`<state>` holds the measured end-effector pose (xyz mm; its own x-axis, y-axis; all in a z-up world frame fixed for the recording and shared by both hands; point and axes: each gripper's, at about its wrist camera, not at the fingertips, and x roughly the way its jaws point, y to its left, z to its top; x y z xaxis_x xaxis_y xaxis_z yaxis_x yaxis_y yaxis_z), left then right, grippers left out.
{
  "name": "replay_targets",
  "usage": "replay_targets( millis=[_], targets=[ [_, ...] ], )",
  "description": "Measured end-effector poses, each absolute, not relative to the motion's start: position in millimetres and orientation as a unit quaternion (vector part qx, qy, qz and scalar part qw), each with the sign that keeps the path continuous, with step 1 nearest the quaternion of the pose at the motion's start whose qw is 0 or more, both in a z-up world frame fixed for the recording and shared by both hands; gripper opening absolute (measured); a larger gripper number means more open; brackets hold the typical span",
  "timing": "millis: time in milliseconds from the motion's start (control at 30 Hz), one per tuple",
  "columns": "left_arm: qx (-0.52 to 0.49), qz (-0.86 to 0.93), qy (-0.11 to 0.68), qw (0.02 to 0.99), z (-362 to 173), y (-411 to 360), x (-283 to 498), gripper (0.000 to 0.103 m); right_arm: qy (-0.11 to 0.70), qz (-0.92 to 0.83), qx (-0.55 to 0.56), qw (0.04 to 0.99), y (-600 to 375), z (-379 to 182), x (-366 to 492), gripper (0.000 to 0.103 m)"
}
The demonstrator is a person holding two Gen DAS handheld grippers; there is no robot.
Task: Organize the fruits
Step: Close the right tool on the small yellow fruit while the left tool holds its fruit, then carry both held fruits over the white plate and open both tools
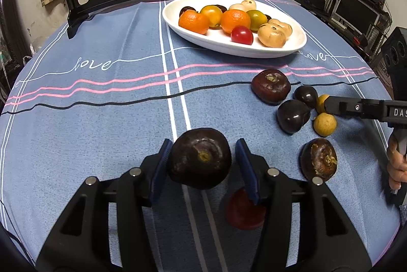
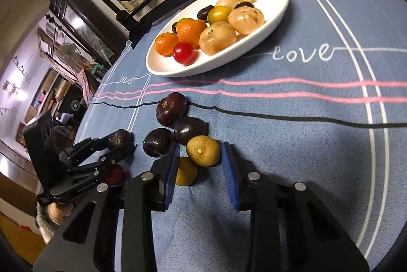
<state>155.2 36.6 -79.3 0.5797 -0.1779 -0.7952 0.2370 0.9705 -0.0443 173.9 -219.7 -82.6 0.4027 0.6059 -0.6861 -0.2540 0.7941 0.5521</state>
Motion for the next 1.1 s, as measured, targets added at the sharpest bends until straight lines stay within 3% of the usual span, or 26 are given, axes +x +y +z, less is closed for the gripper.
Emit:
replay_targets(
  millis=[100, 200, 567, 867, 1100],
  targets=[
    [0.031, -0.118, 0.442, 0.889, -79.3, 37.1, 155.0, 0.053, 0.475, 0.259, 0.174, 0.823, -219.0, -80.9, 172.3, 0.028],
    [0.029, -0.117, 0.439, 0.89, -78.2, 38.4, 155.4, 0.046, 0.473, 0.257, 0.163, 0.827, -217.4, -79.8, 170.8, 0.028],
    [0.012, -0.13, 0.42, 0.898, -64.5, 39.2, 157.1, 0.046, 0.432, 0.24, 0.161, 0.854, -225.8, -55.9, 166.3, 0.028],
    [0.042, -0.135, 0.376, 0.916, -6.1, -1.4, 211.1, 0.046, 0.374, 0.222, 0.173, 0.884, -237.5, -5.1, 188.7, 0.028],
    [0.002, -0.129, 0.389, 0.912, -17.1, -1.7, 258.4, 0.046, 0.366, 0.211, 0.181, 0.888, -221.0, 4.3, 245.1, 0.028]
  ],
)
